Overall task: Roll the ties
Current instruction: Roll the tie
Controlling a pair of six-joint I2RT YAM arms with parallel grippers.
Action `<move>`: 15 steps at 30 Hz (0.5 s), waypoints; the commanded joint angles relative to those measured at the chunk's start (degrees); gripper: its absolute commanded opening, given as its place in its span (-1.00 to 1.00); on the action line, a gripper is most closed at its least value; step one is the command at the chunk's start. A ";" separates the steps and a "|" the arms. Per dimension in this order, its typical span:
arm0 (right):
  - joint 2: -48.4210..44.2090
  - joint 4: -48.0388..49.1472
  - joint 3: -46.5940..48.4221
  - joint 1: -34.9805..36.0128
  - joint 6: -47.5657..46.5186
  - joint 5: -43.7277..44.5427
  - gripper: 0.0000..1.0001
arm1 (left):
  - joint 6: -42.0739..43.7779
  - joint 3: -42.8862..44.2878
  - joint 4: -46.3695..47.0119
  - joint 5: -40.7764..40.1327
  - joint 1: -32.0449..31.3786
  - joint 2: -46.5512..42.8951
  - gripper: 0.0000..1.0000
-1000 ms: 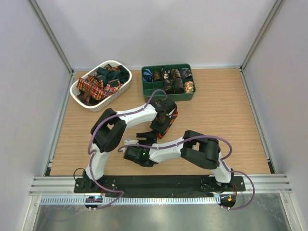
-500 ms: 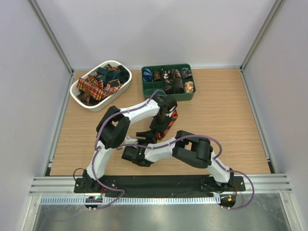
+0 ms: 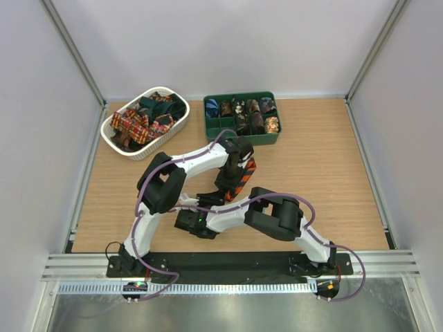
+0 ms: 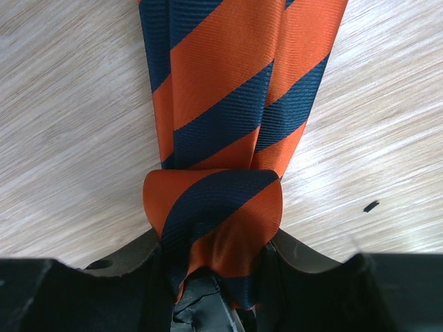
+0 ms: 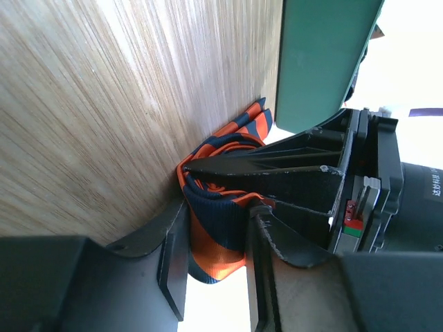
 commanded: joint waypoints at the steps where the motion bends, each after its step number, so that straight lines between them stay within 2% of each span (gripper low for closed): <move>1: 0.71 -1.01 -0.03 -3.64 3.99 -3.95 -0.59 | 0.12 -5.27 -7.54 6.14 -0.87 2.06 -0.88; 3: -0.35 -1.36 0.15 -3.73 4.43 -4.66 -0.72 | 0.03 -5.80 -6.57 5.97 -0.96 1.62 -0.75; 4: -0.61 -1.62 0.15 -3.64 4.69 -5.70 -0.93 | 0.03 -5.97 -6.31 5.88 -0.96 1.27 -0.69; 5: -1.31 -2.67 0.32 -3.55 5.04 -6.15 -0.98 | 0.03 -5.98 -5.96 5.79 -0.96 1.09 -0.57; 11: -3.86 -3.29 -0.29 -2.58 5.57 -7.91 -0.98 | 0.38 -4.14 -4.20 2.98 -0.96 -0.31 -0.19; 15: -4.57 -4.17 0.06 -1.71 6.45 -8.18 -0.98 | 1.52 -1.07 -4.72 0.79 -0.87 -0.49 -0.07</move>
